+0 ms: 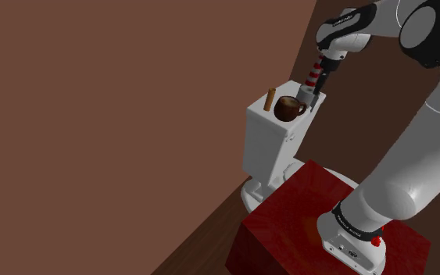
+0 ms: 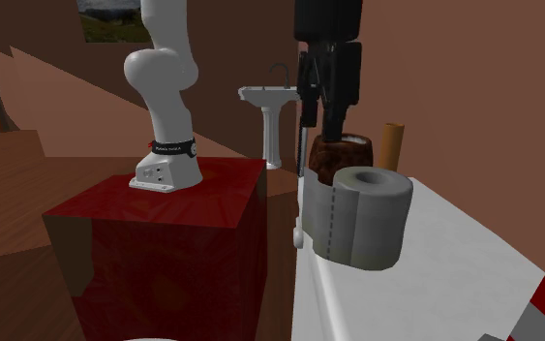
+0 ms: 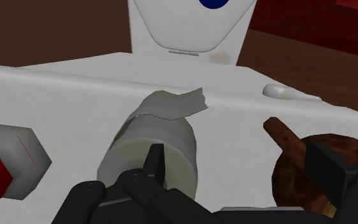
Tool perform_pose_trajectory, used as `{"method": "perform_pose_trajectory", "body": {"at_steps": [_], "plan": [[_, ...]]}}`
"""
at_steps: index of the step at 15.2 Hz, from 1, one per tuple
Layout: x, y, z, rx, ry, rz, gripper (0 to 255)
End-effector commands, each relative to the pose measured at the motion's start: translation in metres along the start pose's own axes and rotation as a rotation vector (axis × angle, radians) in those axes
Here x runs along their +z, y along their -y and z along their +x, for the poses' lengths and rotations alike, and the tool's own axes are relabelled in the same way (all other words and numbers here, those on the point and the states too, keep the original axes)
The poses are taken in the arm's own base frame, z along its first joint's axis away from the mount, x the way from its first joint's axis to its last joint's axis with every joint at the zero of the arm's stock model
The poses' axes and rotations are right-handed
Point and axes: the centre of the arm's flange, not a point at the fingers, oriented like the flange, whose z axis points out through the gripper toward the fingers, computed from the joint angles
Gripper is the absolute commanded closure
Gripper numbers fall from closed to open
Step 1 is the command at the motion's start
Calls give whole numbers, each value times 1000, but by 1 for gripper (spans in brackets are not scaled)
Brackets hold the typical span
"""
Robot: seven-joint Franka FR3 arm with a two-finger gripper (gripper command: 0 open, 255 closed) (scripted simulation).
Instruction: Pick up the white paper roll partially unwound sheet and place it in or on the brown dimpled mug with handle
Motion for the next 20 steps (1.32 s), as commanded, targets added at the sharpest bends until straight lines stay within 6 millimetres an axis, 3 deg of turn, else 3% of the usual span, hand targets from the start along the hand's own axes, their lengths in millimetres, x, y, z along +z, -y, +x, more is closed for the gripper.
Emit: {"method": "perform_pose_trajectory", "body": {"at_steps": [1,5,13,20], "plan": [[13,-24,6,-18,-1,0,0],[33,-69,14,-46,0,2,0],[73,-69,14,-46,0,2,0],[72,-69,14,-46,0,2,0]]}}
